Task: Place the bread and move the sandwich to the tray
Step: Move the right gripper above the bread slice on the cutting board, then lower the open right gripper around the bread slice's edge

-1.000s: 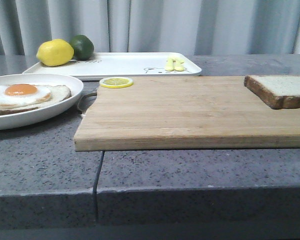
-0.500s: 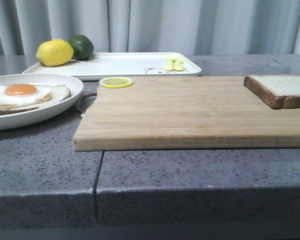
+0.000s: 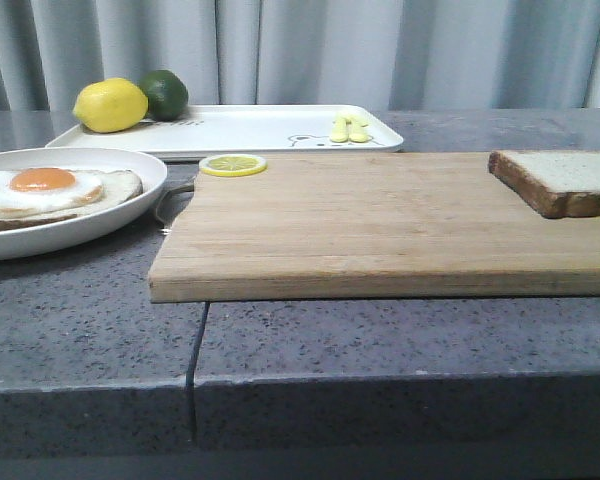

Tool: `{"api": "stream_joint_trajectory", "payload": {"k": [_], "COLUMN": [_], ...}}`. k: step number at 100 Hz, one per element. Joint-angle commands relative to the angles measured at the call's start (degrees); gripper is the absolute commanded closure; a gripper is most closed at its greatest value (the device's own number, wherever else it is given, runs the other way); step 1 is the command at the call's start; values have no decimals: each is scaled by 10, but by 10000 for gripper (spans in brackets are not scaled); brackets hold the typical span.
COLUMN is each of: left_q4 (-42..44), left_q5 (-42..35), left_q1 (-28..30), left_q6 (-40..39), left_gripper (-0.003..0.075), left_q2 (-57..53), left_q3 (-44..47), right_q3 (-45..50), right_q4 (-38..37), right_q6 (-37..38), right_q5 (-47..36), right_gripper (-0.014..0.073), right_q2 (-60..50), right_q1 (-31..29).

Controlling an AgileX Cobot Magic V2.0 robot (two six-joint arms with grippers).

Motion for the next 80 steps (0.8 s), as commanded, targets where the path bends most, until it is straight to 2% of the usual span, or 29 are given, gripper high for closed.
{"api": "stream_joint_trajectory", "payload": {"k": [1, 7, 15, 80], "left_q4": [-14, -14, -14, -14], "left_q5": [-30, -30, -30, -30], "left_q1": [2, 2, 2, 2], "left_q6": [-1, -1, -1, -1], "left_gripper": [196, 144, 144, 145], "left_q2": [1, 1, 1, 1], "left_q3": [-20, -20, -20, -20], "right_q3": [-21, -21, -21, -21], "right_q4": [-1, -1, -1, -1], "right_q6": [1, 1, 1, 1], "right_q5": [-48, -52, -52, -89], "right_gripper": [194, 127, 82, 83], "right_q2": [6, 6, 6, 6], "right_q1": [-4, -4, -4, -4]}}
